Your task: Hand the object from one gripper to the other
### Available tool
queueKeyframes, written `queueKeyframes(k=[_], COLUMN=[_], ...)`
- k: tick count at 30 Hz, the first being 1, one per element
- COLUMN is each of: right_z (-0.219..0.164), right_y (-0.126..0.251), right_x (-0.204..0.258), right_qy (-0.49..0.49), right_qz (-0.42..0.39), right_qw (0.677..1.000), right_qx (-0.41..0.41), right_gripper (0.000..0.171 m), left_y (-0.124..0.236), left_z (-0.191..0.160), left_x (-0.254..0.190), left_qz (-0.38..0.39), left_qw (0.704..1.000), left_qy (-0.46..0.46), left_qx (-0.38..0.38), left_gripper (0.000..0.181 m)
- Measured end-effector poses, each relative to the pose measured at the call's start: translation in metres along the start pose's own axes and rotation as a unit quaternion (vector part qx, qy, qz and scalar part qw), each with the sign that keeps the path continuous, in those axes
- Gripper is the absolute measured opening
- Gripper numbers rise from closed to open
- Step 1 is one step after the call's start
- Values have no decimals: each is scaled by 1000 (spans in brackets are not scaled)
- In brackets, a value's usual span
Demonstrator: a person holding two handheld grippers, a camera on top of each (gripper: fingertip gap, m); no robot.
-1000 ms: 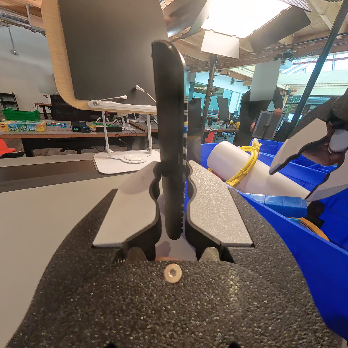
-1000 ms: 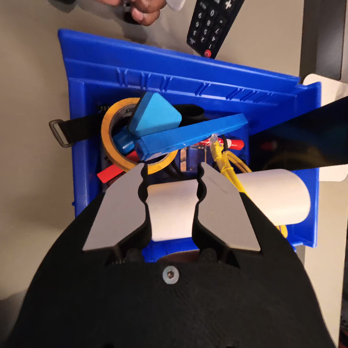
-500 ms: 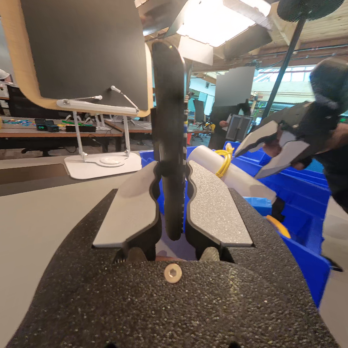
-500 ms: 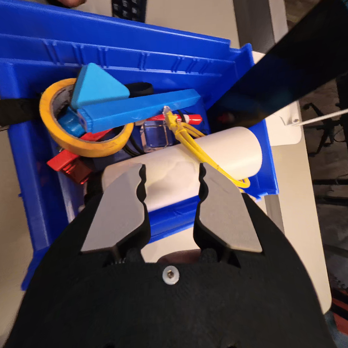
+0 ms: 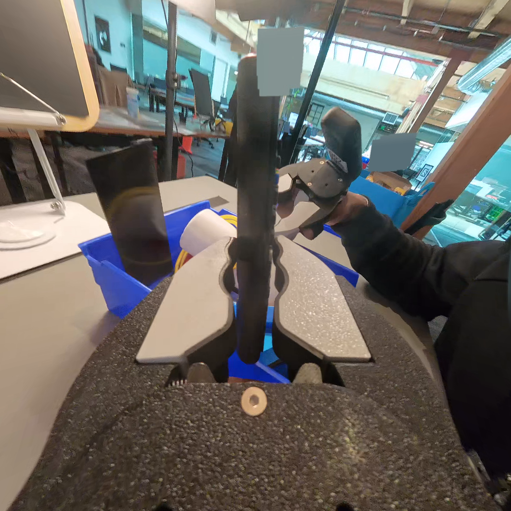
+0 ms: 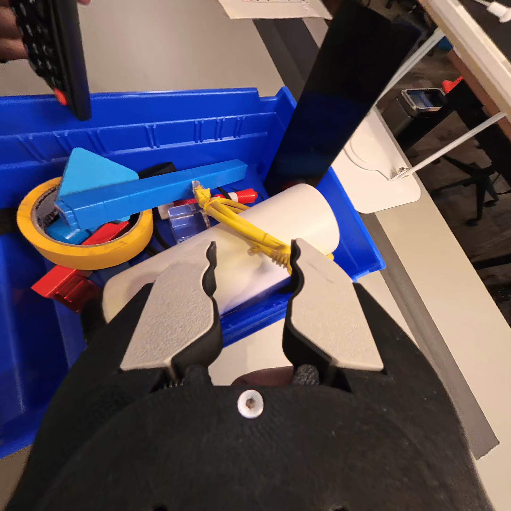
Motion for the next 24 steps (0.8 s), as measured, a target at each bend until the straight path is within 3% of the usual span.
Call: queueKeyframes(k=[6, 10, 14, 18, 21, 24], right_z=[4, -8, -15, -18, -26, -31], right_y=[9, 8, 6, 7, 7, 8], right_x=[-27, -40, -48, -60, -71, -80], right_qy=[-46, -52, -51, -58, -78, -123], right_qz=[-6, -8, -1, 15, 34, 68], right_qw=[997, 997, 996, 992, 987, 974], right_qx=[-60, -55, -71, -113, -139, -179], right_gripper=[53, 53, 54, 55, 55, 54], left_y=[-32, -45, -52, -55, -58, -74], left_z=[-28, -63, -74, -76, -57, -36], left_x=[10, 26, 40, 50, 49, 26], left_qz=[21, 61, 97, 116, 128, 89], left_qw=[987, 946, 908, 889, 895, 909], left_qy=[-25, -120, -180, -199, -206, -235], left_qx=[159, 295, 365, 395, 374, 333], left_gripper=[26, 28, 33, 43, 49, 51])
Point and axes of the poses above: each gripper's, where its closed fingertips meet, y back along the fingers, z out of its top, x = y × z across the jaws, the point moved 2 cm from there along y, back along the fingers, and after that the axes turned 14 degrees about -y, right-handed, at the moved point
